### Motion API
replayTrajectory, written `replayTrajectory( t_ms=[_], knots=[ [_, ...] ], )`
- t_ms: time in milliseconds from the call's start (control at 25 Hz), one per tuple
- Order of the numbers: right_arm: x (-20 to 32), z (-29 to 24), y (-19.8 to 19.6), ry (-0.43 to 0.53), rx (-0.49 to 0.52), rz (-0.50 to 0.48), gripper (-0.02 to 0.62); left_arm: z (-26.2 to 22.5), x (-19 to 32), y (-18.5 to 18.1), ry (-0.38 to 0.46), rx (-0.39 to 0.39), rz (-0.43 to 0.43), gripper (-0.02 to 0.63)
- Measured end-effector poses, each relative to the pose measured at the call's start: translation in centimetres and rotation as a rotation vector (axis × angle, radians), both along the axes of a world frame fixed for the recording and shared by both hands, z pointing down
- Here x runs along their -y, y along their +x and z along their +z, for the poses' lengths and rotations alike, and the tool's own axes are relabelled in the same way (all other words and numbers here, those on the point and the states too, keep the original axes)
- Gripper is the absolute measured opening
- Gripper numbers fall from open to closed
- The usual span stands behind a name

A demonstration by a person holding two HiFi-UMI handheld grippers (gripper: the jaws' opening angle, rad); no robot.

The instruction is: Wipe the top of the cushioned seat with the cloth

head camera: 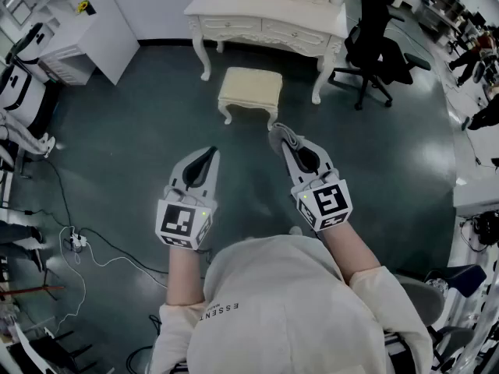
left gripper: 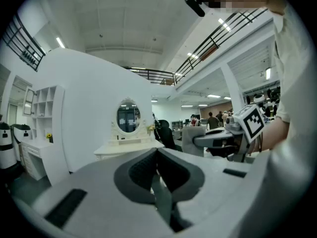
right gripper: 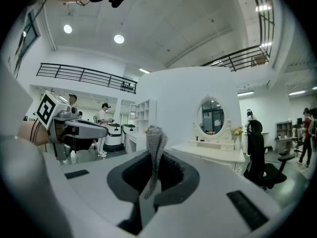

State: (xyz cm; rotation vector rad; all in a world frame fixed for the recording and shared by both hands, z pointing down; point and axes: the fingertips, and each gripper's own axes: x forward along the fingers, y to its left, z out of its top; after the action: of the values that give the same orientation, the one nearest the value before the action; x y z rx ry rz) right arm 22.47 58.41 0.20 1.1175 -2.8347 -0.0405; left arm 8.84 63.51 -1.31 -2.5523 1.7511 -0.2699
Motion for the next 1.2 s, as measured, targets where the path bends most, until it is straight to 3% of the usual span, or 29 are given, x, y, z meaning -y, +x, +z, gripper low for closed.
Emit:
replayTrajectory(
  t_ms=[840, 1200],
  knots=[
    [-0.9, 2.0, -3.4, -0.048, 0.009, 0.065, 0.026, 2.0, -1.5, -4.3, -0.028, -0.006, 0.026, 0.002],
    [5.5, 4.0, -6.2, -0.083, 0.004, 0.033, 0.026, 4.8, 4.1, -7.2, -0.079, -0.032, -0.024, 0.003]
  ],
)
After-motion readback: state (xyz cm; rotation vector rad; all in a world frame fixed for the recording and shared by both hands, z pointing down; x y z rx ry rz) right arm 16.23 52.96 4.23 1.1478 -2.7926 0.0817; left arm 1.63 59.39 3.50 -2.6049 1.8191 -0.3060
